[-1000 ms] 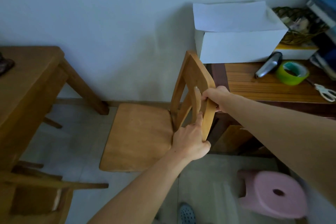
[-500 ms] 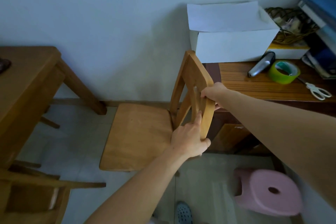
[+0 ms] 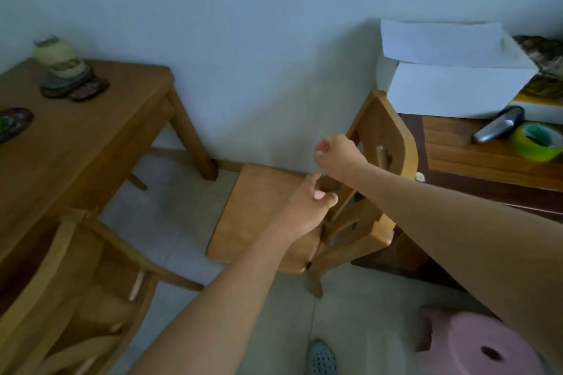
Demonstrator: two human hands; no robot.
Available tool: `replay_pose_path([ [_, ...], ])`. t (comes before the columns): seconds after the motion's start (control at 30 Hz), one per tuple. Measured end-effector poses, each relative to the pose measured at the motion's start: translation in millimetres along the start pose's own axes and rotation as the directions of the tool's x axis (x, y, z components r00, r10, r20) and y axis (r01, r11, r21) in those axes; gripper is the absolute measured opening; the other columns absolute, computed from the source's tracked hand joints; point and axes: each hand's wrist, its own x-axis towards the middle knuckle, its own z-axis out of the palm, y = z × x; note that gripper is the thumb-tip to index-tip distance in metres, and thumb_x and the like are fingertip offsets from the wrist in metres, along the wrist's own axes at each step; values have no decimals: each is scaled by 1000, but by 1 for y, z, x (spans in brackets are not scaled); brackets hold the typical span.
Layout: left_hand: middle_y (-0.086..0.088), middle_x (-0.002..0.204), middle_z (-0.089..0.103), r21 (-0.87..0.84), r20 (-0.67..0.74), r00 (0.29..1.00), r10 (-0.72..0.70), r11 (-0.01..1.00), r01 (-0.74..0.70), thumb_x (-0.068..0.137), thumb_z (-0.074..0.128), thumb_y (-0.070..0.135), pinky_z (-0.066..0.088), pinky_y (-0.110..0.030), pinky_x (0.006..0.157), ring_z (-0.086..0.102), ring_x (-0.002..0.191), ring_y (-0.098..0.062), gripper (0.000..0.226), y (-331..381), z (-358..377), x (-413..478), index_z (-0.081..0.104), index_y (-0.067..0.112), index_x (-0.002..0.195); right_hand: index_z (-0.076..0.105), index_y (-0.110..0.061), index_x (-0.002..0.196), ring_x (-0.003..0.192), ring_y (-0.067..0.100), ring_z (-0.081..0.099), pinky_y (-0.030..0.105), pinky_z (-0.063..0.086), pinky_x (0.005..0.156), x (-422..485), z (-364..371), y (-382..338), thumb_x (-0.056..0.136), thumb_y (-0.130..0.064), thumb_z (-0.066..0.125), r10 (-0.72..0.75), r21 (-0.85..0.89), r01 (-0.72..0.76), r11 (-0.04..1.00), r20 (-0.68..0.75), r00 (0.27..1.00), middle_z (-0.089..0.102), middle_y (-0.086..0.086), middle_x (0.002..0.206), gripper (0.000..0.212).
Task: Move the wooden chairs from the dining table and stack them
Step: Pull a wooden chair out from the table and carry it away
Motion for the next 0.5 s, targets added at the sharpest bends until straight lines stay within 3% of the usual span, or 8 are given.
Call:
replay_pose_path([
  [0.07,15,129,59,-22,-71,997,35,999,-37,90,58,43,51,-45,96,59,116,-19,52,-21,-27,-24,39,46,139,66,-2,102,75,24,64,40,59,72,-14,25,-28,94,-10,48,76,232,-95,968,90,993,67,13,90,21],
  [0.13,17,119,63,2,-111,992,67,998,-67,89,57,38,52,-43,93,61,113,-21,40,-45,-54,-53,50,44,128,63,-3,93,63,22,61,35,56,59,-35,52,-55,96,-8,46,172,449,-266,853,241,955,65,12,81,18],
  [0.17,13,120,65,37,-134,988,84,996,-79,88,57,36,51,-42,94,61,112,-21,39,-59,-68,-69,54,39,126,62,-3,90,62,22,60,35,55,60,-48,68,-68,96,-8,47,187,496,-317,808,295,937,65,12,79,17],
  [0.3,0,121,69,187,-250,960,127,979,-81,91,58,29,44,-25,84,61,113,-20,31,-121,-123,-136,62,23,122,59,-2,76,66,25,60,41,55,72,-101,141,-118,94,-6,51,178,487,-394,779,431,885,62,14,75,20],
  [0.4,3,121,70,222,-304,948,98,975,-29,94,56,31,49,-33,93,62,114,-18,32,-171,-167,-192,60,26,125,59,-1,76,61,23,59,35,52,62,-145,200,-159,94,-9,49,160,455,-450,768,545,823,61,14,74,22],
  [0.5,1,120,69,277,-404,905,135,961,-20,95,58,28,48,-36,94,61,114,-17,35,-218,-208,-242,59,21,129,63,2,91,62,22,62,35,54,65,-184,255,-196,94,-11,51,104,425,-433,795,608,787,64,13,74,18],
])
